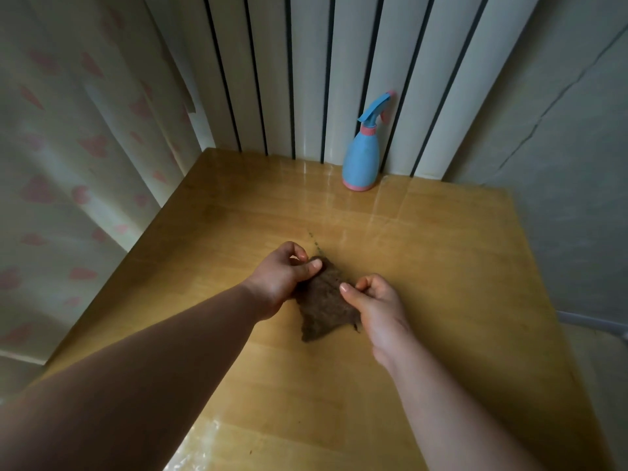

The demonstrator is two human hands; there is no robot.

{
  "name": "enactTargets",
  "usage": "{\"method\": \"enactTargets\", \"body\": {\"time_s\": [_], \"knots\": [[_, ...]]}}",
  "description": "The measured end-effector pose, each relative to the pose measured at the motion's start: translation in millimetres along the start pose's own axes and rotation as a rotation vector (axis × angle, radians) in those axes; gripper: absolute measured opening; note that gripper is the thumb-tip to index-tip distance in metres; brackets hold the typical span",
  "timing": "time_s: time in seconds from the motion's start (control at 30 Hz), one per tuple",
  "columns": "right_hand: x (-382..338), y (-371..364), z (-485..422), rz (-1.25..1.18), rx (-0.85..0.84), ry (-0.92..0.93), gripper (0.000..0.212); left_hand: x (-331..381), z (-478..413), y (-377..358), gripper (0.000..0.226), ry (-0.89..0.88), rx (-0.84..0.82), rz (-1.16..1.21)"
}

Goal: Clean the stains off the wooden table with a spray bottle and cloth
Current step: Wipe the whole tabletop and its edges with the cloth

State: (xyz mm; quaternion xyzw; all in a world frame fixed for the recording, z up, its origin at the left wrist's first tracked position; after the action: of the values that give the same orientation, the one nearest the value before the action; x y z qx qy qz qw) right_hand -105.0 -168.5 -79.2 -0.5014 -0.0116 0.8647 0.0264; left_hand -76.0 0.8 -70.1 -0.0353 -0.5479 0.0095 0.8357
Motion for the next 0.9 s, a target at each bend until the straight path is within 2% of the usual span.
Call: {"method": "enactTargets", "body": {"time_s": [0.07,0.17,0.27,0.33,0.37,0.43,0.47,0.5,0.6,0.67,0.7,0.8,0.9], "knots": [[-3,2,-2,-0.049,-0.008,-0.024,0.021,4,2,4,0.021,0.021,-0.009,-0.003],[-9,10,-6,-0.064,0.055,-0.003,0.025,9,3,10,0.037,0.058,-0.070,0.051],[-14,3,-5,-0.152,0.000,-0.045,0.031,14,5,9,0.034,0.111,-0.136,0.085],[-19,5,-8,-0.144,0.030,-0.073,0.026,12,0,15,0.023,0.154,-0.058,0.017],[-23,14,-13,0.057,0.120,-0.038,0.019,9,-6,26,0.017,0.145,0.043,-0.157],[-35,29,-16,0.672,0.351,0.071,0.004,11,-14,51,0.027,0.058,0.269,-0.732],[-39,29,-14,0.859,0.407,0.129,0.002,14,-15,52,0.029,-0.029,0.321,-0.901],[-40,23,-10,0.934,0.402,0.193,0.003,16,-15,49,0.026,-0.124,0.311,-0.945],[-29,-8,-4,1.053,0.220,0.380,0.023,13,-11,24,0.021,-0.400,0.070,-1.028],[-10,-32,-5,1.185,0.033,0.390,0.044,3,-7,5,0.033,-0.479,-0.096,-1.281],[-1,-41,-7,1.252,-0.033,0.370,0.055,-4,-7,1,0.040,-0.464,-0.147,-1.403],[15,-55,-15,1.435,-0.048,0.361,0.069,-16,-13,8,0.045,-0.379,-0.153,-1.492],[15,-59,-25,1.497,0.032,0.347,0.070,-8,-21,20,0.046,-0.392,-0.038,-1.356]]}}
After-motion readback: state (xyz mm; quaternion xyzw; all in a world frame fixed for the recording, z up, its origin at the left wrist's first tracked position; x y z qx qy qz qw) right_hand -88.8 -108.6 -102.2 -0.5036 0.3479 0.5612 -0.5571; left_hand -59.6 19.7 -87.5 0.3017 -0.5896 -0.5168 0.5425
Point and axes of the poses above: each hand's wrist, its own z-axis away from the middle knuckle, its own y-axis out of the back of the hand, x = y × z, the point moved 7 cm from there along -z, towards the middle knuckle, and after that the axes turned 4 degrees about -y, right-handed, at the moved point
